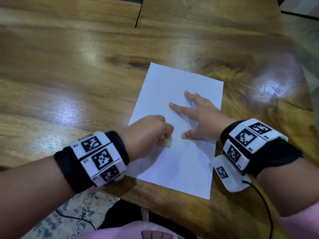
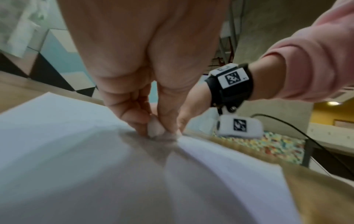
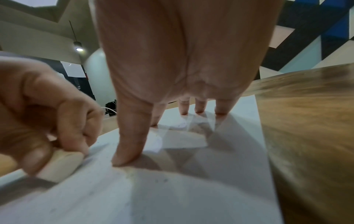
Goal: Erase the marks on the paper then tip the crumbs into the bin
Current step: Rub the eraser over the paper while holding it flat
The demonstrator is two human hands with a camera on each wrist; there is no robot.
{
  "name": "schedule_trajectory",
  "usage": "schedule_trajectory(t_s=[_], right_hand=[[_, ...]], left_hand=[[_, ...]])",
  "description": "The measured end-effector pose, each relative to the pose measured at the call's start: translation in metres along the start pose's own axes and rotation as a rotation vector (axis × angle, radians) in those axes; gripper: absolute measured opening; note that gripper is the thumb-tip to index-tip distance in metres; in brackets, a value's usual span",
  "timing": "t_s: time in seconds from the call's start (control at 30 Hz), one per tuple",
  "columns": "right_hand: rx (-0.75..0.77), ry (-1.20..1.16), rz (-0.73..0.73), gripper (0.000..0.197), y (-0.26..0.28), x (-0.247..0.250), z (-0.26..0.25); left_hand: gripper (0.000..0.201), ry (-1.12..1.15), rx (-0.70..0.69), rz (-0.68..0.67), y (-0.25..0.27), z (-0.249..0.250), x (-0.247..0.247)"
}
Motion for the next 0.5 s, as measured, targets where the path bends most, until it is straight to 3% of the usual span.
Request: schedule_trajectory(t_s=[0.07, 0.23, 0.3, 0.4, 0.5], right_hand=[[-0.012, -0.01, 0.002, 0.089, 0.001, 0.0, -0.002], [-0.024, -0.012, 0.05, 0.076, 0.003, -0.001, -0.012], [-0.031, 0.014, 0.066, 0.073, 0.003, -0.001, -0.016], [-0.052, 0.03, 0.066, 0.073, 0.002, -0.002, -0.018], [-0.058, 0.047, 0.064, 0.074, 0.001, -0.001, -0.019]], left_hand=[[0.01, 0.035, -0.025, -0.023, 0.012, 0.001, -0.005], [0.004, 0.099, -0.014, -0.247, 0.034, 0.003, -0.009], [0.003, 0.091, 0.028, -0.167, 0.019, -0.004, 0.005], [0.008, 0.053, 0.149, 0.089, -0.016, -0.019, 0.032], [0.009, 0.018, 0.158, 0.094, -0.038, -0.022, 0.037]])
Point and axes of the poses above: each hand's wrist, its own y-axis away from the middle knuckle, its own x-axis out of the back of the hand, z = x × y, the point moved 1 cm from there along -y, towards the middle knuckle, and after that the axes turned 3 degrees about y, right-handed, at the moved point
